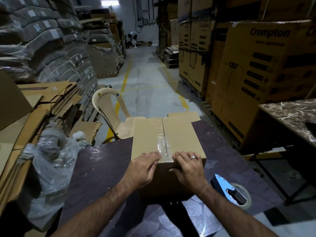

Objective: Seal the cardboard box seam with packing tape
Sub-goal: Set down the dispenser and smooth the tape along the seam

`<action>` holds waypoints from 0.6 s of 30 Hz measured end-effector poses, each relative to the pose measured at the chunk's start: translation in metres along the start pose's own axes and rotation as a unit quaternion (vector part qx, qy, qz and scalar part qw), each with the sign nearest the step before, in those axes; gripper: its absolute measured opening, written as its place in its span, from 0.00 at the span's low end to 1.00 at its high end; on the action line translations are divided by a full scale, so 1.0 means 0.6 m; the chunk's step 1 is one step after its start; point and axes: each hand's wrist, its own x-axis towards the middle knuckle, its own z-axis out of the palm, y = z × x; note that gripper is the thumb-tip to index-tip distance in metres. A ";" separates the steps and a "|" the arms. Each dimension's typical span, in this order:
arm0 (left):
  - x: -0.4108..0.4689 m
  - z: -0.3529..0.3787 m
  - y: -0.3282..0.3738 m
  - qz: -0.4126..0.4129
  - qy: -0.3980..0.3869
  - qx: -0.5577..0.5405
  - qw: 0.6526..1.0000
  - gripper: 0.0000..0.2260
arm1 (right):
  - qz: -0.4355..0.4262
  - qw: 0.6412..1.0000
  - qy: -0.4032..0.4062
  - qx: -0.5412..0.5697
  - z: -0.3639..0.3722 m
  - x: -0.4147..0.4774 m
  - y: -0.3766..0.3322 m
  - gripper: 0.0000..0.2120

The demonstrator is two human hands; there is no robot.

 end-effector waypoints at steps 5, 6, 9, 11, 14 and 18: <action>0.000 -0.001 0.002 -0.010 -0.001 -0.009 1.000 0.16 | 0.002 1.000 0.015 0.024 -0.008 0.018 0.004 0.14; 0.001 -0.002 0.002 -0.009 -0.004 -0.010 1.000 0.16 | 0.000 0.999 0.019 0.034 -0.010 0.021 0.006 0.13; 0.001 -0.004 0.002 -0.007 -0.002 -0.016 1.000 0.16 | 0.005 0.998 0.030 0.060 -0.012 0.022 0.007 0.13; 0.000 -0.005 0.003 -0.010 -0.002 -0.022 1.000 0.16 | 0.022 0.997 0.038 0.060 -0.010 0.018 0.000 0.13; 0.001 -0.006 0.005 -0.016 0.000 -0.027 1.000 0.16 | 0.067 0.995 0.057 0.049 -0.008 0.015 -0.017 0.16; 0.000 -0.007 0.007 -0.021 0.001 -0.031 0.999 0.17 | 0.114 0.992 0.044 0.008 0.003 0.021 -0.042 0.25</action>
